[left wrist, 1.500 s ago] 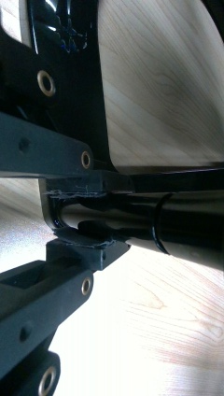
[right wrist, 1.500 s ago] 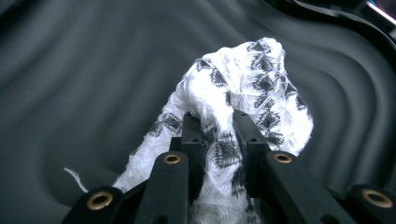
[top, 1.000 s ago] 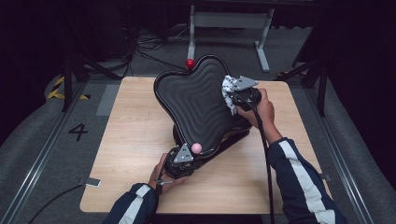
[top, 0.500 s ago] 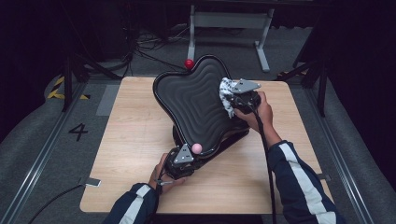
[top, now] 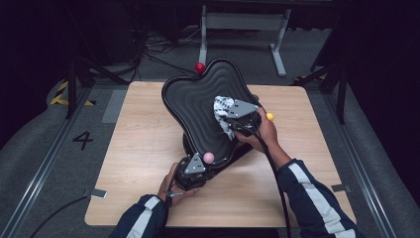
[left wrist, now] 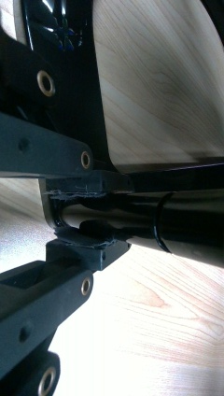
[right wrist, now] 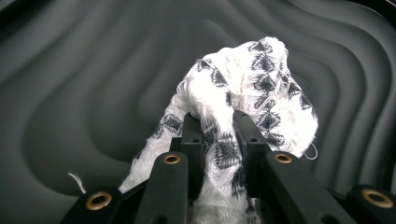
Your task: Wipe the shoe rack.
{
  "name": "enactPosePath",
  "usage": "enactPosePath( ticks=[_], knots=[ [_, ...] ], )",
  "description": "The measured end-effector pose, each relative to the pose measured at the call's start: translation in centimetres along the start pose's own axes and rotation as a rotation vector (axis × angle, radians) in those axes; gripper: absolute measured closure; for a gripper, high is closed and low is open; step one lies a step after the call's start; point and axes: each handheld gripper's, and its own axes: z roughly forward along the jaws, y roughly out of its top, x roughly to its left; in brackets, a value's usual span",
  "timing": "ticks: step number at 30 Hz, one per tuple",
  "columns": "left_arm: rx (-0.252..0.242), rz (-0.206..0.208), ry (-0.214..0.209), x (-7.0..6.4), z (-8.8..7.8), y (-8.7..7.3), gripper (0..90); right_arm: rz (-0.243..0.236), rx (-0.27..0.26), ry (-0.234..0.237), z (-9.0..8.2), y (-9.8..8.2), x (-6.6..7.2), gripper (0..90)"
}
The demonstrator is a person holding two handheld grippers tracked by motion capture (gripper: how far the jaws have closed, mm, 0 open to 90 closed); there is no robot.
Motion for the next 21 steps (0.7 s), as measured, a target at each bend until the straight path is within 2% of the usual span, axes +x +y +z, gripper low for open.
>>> enactPosePath(
  ticks=[4, 9, 12, 14, 17, 21],
  knots=[
    [0.002, -0.002, 0.001, 0.0, 0.0, 0.0, 73.3, -0.019, -0.019, 0.013, 0.0, 0.3, 1.1, 77.4],
    [0.008, 0.0, 0.007, -0.1, 0.0, 0.0, 73.3, -0.036, -0.054, 0.072, 0.0, 1.1, 2.7, 77.3],
    [0.01, 0.0, 0.01, -0.1, 0.0, 0.0, 73.2, -0.062, -0.075, 0.113, 0.0, 1.7, 3.9, 77.2],
    [0.011, 0.0, 0.014, -0.2, 0.0, 0.0, 73.2, -0.084, -0.077, 0.107, 0.0, 2.0, 4.5, 77.2],
    [0.009, -0.001, 0.01, -0.1, 0.0, 0.0, 73.2, -0.067, -0.103, 0.17, 0.0, 2.1, 5.0, 76.9],
    [0.012, 0.001, 0.014, -0.2, 0.0, 0.0, 73.2, -0.086, -0.105, 0.169, -0.1, 2.2, 5.5, 76.9]
  ],
)
